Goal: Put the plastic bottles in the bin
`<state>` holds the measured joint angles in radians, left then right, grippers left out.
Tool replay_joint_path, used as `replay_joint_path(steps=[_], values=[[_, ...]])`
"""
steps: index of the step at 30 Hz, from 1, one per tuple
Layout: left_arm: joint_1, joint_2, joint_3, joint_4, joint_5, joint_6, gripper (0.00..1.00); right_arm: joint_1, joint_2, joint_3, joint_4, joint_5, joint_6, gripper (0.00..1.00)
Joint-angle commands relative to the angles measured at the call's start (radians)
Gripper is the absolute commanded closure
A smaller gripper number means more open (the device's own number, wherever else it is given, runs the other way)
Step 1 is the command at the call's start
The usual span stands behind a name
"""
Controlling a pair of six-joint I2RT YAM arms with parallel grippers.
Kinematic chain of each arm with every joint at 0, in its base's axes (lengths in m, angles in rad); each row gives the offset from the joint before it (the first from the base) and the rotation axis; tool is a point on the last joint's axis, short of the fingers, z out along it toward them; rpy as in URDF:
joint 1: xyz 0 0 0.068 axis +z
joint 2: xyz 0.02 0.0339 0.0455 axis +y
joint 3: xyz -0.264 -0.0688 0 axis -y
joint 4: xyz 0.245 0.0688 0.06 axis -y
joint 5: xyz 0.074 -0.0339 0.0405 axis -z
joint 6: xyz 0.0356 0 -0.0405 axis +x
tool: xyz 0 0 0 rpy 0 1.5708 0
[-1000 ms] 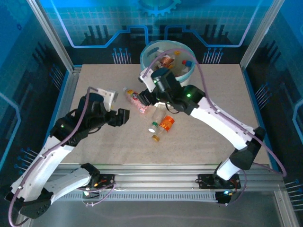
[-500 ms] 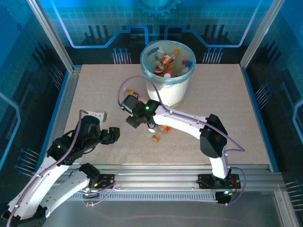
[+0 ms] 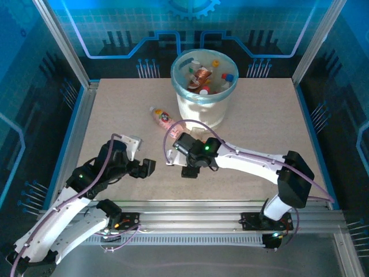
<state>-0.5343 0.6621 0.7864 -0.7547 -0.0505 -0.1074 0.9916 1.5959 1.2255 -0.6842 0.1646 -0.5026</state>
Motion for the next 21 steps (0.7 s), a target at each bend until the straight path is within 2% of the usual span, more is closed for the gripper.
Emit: replay_joint_path(steps=[1, 4, 6, 9, 13, 17, 21], values=[[-0.004, -0.033, -0.012, 0.070, 0.151, 0.311, 0.07, -0.071, -0.047, -0.033, -0.031, -0.215, -0.276, 0.26], [-0.006, -0.077, -0.045, 0.060, 0.215, 0.552, 0.07, -0.109, -0.079, -0.087, 0.066, -0.322, -0.391, 0.26], [-0.005, -0.103, -0.062, 0.023, 0.239, 0.689, 0.06, -0.110, -0.081, -0.118, 0.112, -0.334, -0.480, 0.25], [-0.008, -0.116, -0.065, -0.070, 0.286, 0.821, 0.05, -0.119, -0.034, -0.110, 0.104, -0.333, -0.573, 0.25], [-0.032, -0.116, -0.072, -0.128, 0.318, 0.869, 0.04, -0.122, 0.033, -0.082, 0.096, -0.309, -0.646, 0.25], [-0.039, -0.119, -0.081, -0.120, 0.344, 0.862, 0.04, -0.131, 0.094, -0.042, 0.068, -0.315, -0.670, 0.28], [-0.047, -0.118, -0.094, -0.110, 0.346, 0.868, 0.03, -0.130, 0.129, -0.049, 0.118, -0.280, -0.693, 0.28]])
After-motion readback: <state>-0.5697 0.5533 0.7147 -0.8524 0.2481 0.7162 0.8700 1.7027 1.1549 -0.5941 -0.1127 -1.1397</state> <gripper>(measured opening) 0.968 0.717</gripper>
